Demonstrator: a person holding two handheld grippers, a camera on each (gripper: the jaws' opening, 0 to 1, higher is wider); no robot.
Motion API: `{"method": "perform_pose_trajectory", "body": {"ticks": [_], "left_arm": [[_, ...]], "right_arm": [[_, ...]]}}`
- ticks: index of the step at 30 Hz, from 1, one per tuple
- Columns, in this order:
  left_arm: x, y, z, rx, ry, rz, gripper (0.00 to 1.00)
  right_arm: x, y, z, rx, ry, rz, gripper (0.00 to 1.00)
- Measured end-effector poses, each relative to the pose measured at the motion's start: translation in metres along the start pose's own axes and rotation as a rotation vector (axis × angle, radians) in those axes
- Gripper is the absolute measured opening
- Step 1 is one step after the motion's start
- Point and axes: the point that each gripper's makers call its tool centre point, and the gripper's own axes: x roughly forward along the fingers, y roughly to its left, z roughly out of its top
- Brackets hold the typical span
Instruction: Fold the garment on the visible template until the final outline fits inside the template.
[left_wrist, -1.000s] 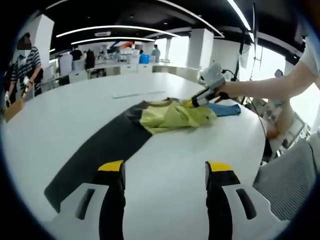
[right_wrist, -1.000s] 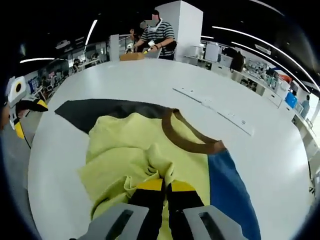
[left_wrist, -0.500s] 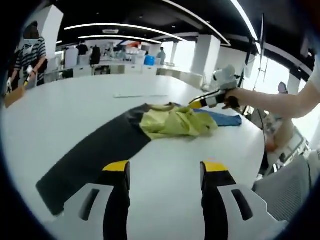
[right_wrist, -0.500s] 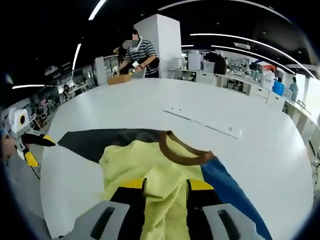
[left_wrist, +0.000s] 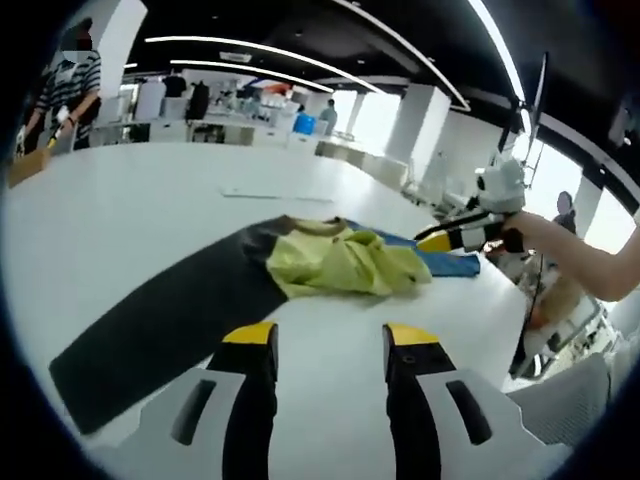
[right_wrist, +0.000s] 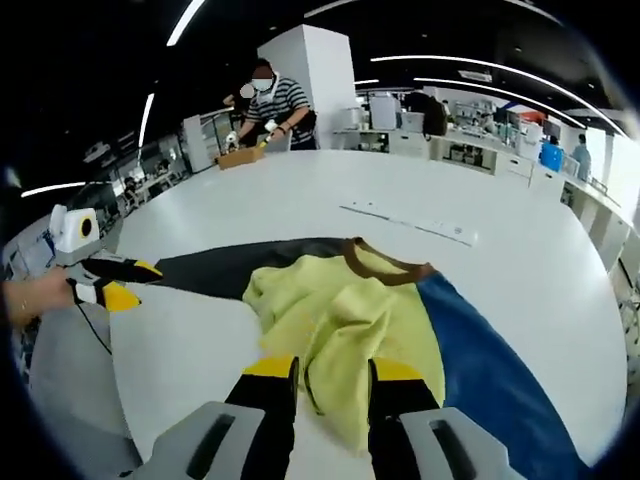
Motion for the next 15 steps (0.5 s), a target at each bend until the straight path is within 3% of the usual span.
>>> {"method": "perform_pose_trajectory", "body": {"ticks": [6, 15], "left_arm": [[0.013, -0.006, -0.003, -0.007, 0.021, -0.012, 0.33], [0.031, -0.009, -0.007, -0.069, 0.033, -0.014, 0.27]], "right_arm": [[-0.01, 0.013, -0.017, 0.015, 0.027, 0.017, 0.21], [-0.005, 0.023, -0.042, 0.065, 0.059, 0.029, 0.18]]}}
